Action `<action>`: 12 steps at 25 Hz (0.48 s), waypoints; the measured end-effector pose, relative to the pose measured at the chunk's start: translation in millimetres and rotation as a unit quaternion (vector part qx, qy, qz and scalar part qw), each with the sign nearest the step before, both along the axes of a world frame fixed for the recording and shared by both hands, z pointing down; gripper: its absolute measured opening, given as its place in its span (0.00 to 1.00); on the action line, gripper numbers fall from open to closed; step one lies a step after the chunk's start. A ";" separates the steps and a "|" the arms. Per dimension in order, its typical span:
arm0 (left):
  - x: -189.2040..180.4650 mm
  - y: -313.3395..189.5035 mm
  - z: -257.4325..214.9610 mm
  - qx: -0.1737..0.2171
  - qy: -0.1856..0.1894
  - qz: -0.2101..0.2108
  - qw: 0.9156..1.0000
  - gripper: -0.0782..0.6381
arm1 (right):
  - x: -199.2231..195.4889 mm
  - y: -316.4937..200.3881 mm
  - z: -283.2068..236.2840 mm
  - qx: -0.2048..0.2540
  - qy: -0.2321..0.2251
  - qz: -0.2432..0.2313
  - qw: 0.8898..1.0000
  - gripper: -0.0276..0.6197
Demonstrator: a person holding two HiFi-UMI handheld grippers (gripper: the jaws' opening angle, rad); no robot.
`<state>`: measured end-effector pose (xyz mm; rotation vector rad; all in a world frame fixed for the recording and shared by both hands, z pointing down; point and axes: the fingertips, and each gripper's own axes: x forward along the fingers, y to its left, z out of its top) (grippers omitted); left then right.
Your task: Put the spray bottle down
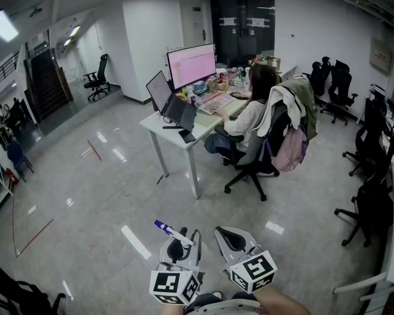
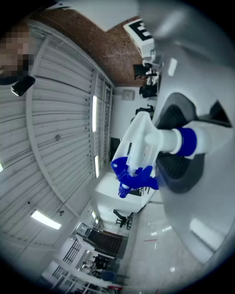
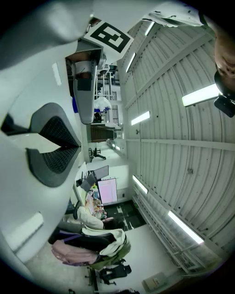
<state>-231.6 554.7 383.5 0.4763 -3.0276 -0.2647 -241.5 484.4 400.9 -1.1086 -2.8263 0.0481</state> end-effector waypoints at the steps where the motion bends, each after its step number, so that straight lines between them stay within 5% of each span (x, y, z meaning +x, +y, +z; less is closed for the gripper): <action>1: -3.5 -5.7 1.8 -0.001 -0.001 0.010 1.000 0.29 | -3.1 -5.9 0.6 -0.002 -0.002 0.010 1.000 0.04; 7: -26.2 -63.4 4.4 -0.003 -0.004 0.098 0.995 0.29 | -16.2 -68.3 -0.5 -0.007 -0.011 0.100 0.995 0.04; 12: -35.6 -152.6 6.8 -0.012 0.003 0.209 0.978 0.29 | -6.4 -153.5 3.0 -0.002 -0.005 0.205 0.979 0.04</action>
